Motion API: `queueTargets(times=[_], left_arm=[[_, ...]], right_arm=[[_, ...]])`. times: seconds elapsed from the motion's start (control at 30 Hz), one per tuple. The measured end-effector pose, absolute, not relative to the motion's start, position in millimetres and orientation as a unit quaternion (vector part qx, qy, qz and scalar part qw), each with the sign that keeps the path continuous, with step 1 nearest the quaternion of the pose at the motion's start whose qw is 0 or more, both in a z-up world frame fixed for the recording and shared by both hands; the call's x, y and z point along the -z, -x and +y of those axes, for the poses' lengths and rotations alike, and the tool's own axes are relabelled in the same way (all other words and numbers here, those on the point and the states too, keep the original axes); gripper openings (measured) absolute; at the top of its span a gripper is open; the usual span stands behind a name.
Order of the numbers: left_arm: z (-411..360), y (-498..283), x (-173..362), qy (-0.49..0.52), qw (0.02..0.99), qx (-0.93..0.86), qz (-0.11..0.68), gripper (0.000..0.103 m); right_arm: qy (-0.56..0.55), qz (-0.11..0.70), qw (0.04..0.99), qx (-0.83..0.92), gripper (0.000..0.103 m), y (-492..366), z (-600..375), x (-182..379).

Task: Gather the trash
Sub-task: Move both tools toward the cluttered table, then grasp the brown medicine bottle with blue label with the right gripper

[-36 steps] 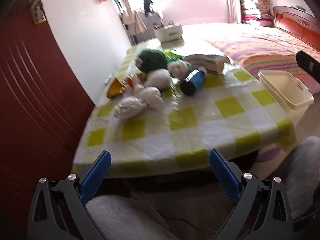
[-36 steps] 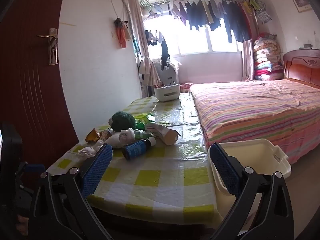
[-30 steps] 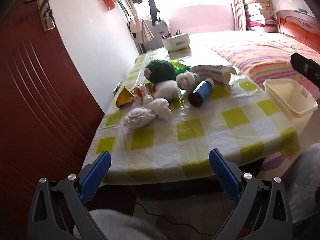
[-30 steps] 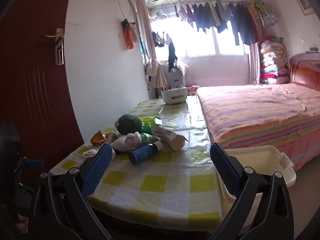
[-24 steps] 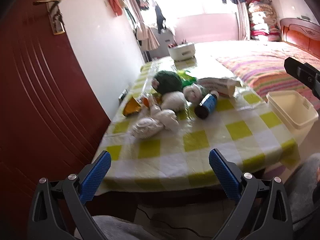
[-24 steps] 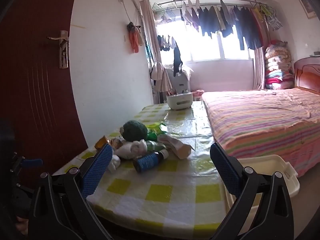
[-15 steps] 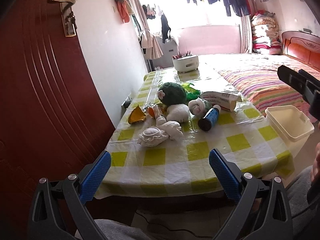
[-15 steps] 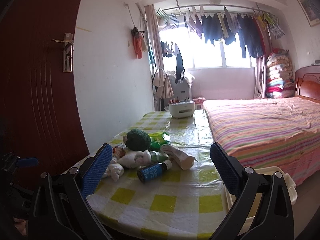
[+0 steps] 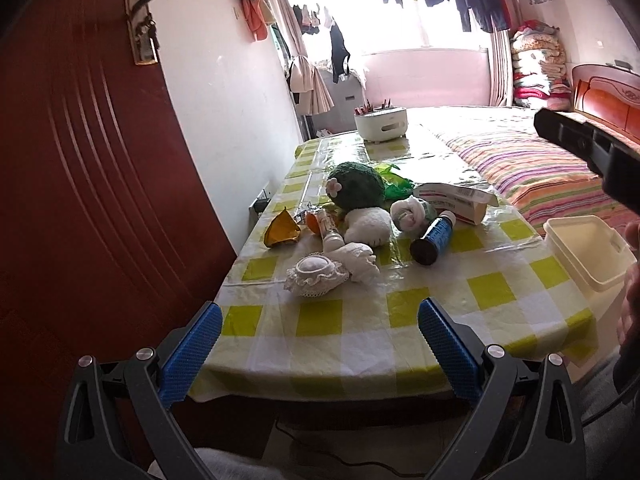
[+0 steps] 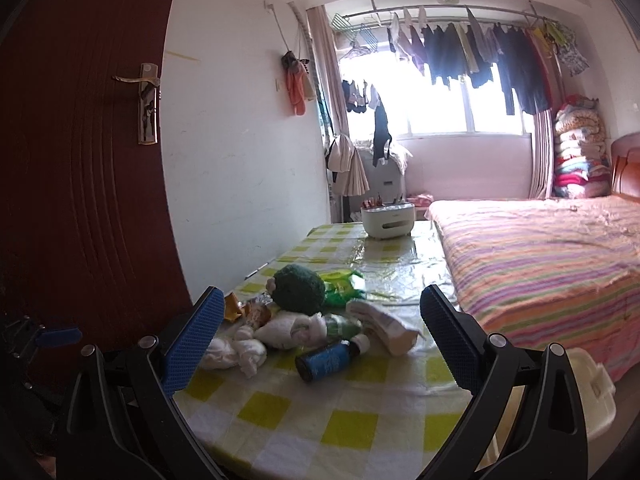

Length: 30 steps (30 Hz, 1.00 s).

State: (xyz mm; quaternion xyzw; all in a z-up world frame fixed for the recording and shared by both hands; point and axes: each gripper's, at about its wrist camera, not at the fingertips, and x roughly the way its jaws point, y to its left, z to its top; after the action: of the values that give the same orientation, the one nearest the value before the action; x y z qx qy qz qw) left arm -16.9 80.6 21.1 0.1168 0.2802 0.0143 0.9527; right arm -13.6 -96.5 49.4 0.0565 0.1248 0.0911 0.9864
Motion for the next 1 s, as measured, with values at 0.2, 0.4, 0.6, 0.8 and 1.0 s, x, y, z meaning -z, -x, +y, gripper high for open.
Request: queueTargets(times=[0.2, 0.4, 0.6, 0.8, 1.0], left_arm=[[76.3, -19.8, -23.4, -0.117, 0.955, -0.013, 0.271, 0.096], [64.3, -53.9, -28.8, -0.134, 0.961, -0.008, 0.241, 0.096], [53.2, -88.2, -22.4, -0.157, 0.961, 0.001, 0.227, 0.096], [57.9, -121.9, 0.4, -0.132, 0.956, 0.017, 0.263, 0.096], [62.0, -139.0, 15.7, -0.139, 0.949, 0.014, 0.283, 0.096]], right_arm=[[-0.038, 0.105, 0.989, -0.098, 0.097, -27.9, -86.8, -55.6], [-0.054, 0.140, 0.984, -0.094, 0.097, -75.4, -100.7, -39.7], [-0.073, 0.169, 0.979, -0.086, 0.097, -105.0, -116.1, -9.0], [-0.072, 0.201, 0.974, -0.069, 0.097, -126.0, -128.6, 12.0], [-0.074, 0.231, 0.966, -0.086, 0.097, -141.4, -122.9, 24.8]])
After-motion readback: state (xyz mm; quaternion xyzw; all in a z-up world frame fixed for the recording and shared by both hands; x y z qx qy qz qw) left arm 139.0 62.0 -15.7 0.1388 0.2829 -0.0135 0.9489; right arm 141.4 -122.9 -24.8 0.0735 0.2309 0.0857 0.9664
